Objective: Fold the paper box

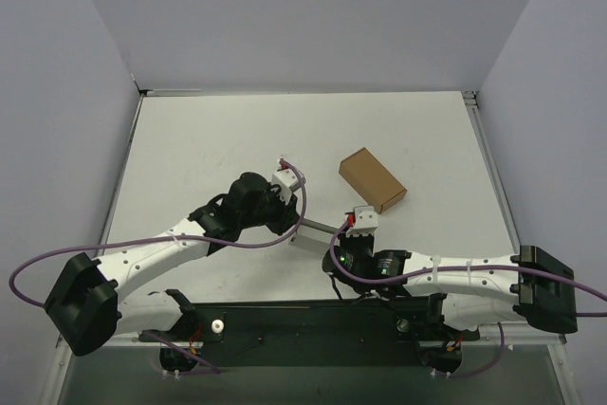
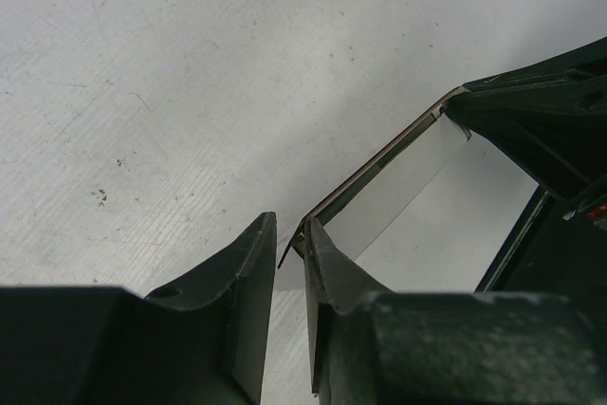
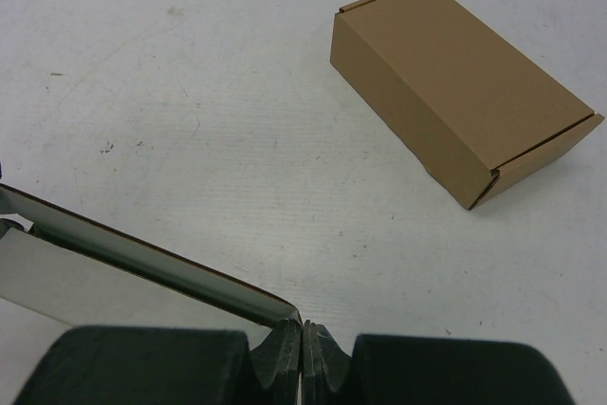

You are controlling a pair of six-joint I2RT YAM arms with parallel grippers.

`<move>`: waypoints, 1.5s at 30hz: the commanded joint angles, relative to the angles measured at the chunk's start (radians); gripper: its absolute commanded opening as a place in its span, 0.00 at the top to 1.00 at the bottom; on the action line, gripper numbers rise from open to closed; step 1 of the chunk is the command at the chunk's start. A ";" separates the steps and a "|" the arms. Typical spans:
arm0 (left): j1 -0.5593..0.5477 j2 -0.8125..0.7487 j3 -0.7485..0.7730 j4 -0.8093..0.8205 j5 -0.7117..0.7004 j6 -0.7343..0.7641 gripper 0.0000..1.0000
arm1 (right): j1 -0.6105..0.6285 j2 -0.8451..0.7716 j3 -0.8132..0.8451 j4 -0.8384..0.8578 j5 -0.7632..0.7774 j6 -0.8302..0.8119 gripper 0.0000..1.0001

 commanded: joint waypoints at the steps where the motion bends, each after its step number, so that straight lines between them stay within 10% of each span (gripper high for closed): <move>1: -0.009 0.010 0.053 0.024 0.011 0.010 0.73 | 0.005 0.011 -0.012 -0.050 -0.036 -0.003 1.00; 22: -0.091 0.034 0.091 -0.086 -0.175 -0.101 1.00 | 0.005 0.028 -0.008 -0.036 -0.035 -0.006 1.00; 45: -0.295 0.014 -0.101 0.049 -0.540 -0.496 1.00 | 0.006 0.044 -0.003 -0.036 -0.032 0.003 1.00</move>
